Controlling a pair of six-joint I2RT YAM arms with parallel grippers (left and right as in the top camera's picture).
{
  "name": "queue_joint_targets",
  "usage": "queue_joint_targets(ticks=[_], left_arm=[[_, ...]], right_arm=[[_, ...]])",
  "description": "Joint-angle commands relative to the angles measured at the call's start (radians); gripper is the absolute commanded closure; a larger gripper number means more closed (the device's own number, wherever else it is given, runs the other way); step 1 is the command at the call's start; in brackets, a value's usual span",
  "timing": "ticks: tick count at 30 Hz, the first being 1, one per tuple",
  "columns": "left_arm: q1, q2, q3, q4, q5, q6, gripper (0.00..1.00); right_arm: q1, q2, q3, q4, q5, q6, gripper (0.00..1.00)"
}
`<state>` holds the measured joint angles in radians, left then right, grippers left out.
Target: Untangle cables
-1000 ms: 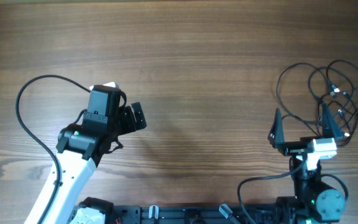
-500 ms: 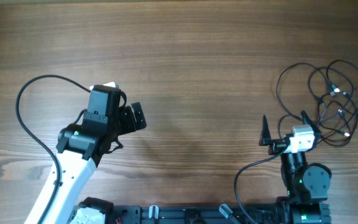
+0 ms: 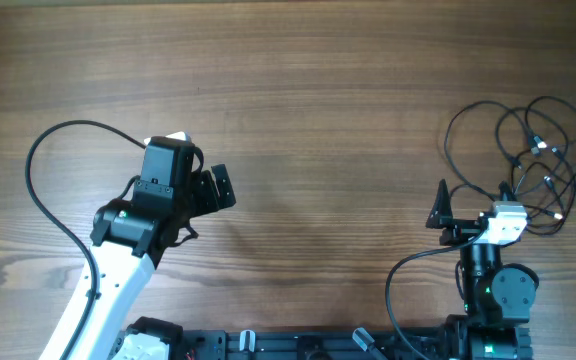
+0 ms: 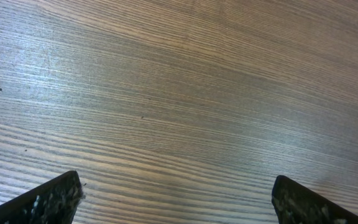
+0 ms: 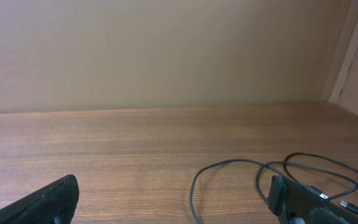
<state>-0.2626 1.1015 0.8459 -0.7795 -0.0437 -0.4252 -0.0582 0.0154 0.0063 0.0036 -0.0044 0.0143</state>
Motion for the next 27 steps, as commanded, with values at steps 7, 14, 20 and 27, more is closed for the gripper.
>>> queue_joint_targets(ticks=[7,14,20,27], left_arm=[[-0.001,0.005,-0.006,0.002,-0.002,-0.006,0.00],[-0.001,0.005,-0.006,0.002,-0.002,-0.006,0.00],[-0.002,0.005,-0.006,-0.007,-0.002,-0.006,0.00],[0.076,-0.241,-0.158,0.150,0.025,-0.002,0.00]], right_arm=[[-0.005,-0.012,-0.001,0.000,-0.027,-0.012,0.00],[-0.005,-0.011,-0.001,0.000,-0.027,-0.011,0.00],[-0.005,-0.011,-0.001,0.000,-0.027,-0.011,0.00],[-0.005,-0.011,-0.001,0.000,-0.027,-0.011,0.00]])
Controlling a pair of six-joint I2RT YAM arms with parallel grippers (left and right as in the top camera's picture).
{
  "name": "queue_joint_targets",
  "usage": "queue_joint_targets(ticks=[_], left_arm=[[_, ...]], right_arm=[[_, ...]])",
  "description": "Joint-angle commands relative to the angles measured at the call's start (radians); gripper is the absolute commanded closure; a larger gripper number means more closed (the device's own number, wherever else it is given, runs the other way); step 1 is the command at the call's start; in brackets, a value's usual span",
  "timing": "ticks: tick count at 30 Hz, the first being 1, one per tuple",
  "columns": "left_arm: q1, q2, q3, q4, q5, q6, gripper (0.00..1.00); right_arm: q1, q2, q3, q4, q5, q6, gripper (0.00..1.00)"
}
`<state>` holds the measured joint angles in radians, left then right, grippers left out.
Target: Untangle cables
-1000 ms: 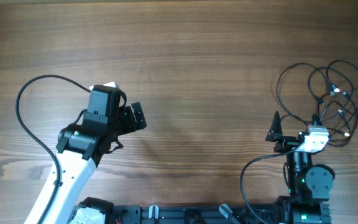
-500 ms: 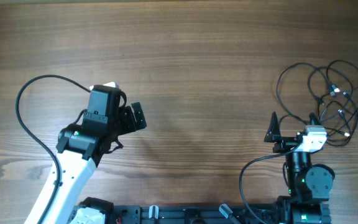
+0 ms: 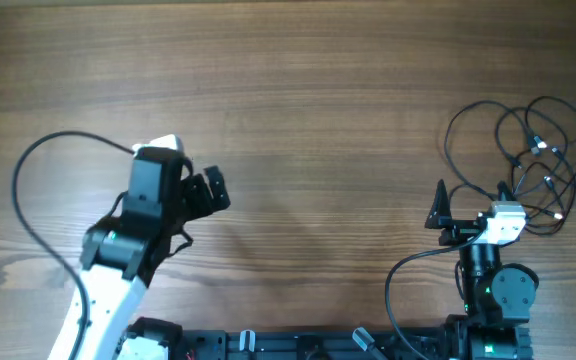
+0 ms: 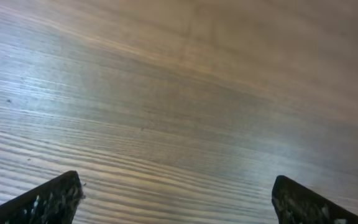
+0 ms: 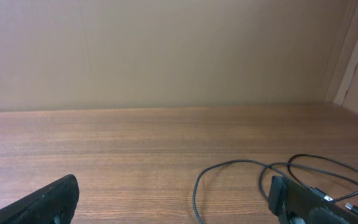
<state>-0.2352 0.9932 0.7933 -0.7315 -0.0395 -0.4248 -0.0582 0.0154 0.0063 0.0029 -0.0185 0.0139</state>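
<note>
A tangle of thin black cables (image 3: 540, 146) with small white connectors lies at the table's far right. In the right wrist view one of the cable loops (image 5: 241, 162) curves across the wood just ahead of the right finger. My right gripper (image 3: 473, 203) sits low and open just left of the tangle, its fingers (image 5: 294, 199) wide apart with nothing between them. My left gripper (image 3: 208, 192) hangs open over bare wood on the left half, far from the cables. Only wood grain shows between the left fingertips (image 4: 55, 199).
The left arm's own black supply cable (image 3: 18, 190) arcs out over the table's left side. The arm bases and a black rail (image 3: 298, 345) run along the near edge. A beige wall (image 5: 166, 50) stands behind the table.
My left arm has shifted a little to the left and its wrist camera now looks further across the table. The right arm and the cables have not moved. Both grippers stay open.
</note>
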Motion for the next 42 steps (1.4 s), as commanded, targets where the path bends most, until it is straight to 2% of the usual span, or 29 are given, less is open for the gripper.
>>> queue_joint_targets(ticks=[1,4,6,12,17,20,25,28,34,37,42], left_arm=[[0.061,-0.179,-0.146,0.139,0.031,-0.002,0.00],[0.119,-0.337,-0.293,0.265,0.105,-0.002,0.00],[0.178,-0.460,-0.431,0.418,0.161,-0.002,0.00],[0.221,-0.727,-0.660,0.708,0.144,0.002,0.00],[0.226,-0.892,-0.788,0.925,0.139,0.125,0.00],[0.227,-0.954,-0.788,0.931,0.140,0.274,0.00],[0.228,-0.990,-0.788,0.751,0.194,0.423,0.00],[0.227,-0.990,-0.788,0.666,0.223,0.425,0.00],[0.226,-0.990,-0.788,0.666,0.226,0.430,0.00],[0.182,-0.990,-0.788,0.668,0.249,0.491,0.00],[0.160,-0.990,-0.788,0.669,0.258,0.497,0.00]], right_arm=[[-0.005,-0.011,-0.001,0.001,-0.013,-0.011,0.00],[-0.005,-0.011,-0.001,0.001,-0.013,-0.011,0.00],[-0.005,-0.011,-0.001,0.001,-0.013,-0.011,0.00],[-0.005,-0.011,-0.001,0.001,-0.013,-0.011,0.00],[-0.005,-0.011,-0.001,0.001,-0.013,-0.011,0.00],[-0.005,-0.011,-0.001,0.001,-0.013,-0.011,0.00],[-0.005,-0.011,-0.001,0.001,-0.013,-0.011,0.00],[-0.005,-0.011,-0.001,0.001,-0.013,-0.011,0.00],[-0.005,-0.011,-0.001,0.001,-0.013,-0.011,0.00],[-0.005,-0.011,-0.001,0.001,-0.013,-0.011,0.00],[-0.005,-0.011,-0.001,0.001,-0.013,-0.011,0.00]])
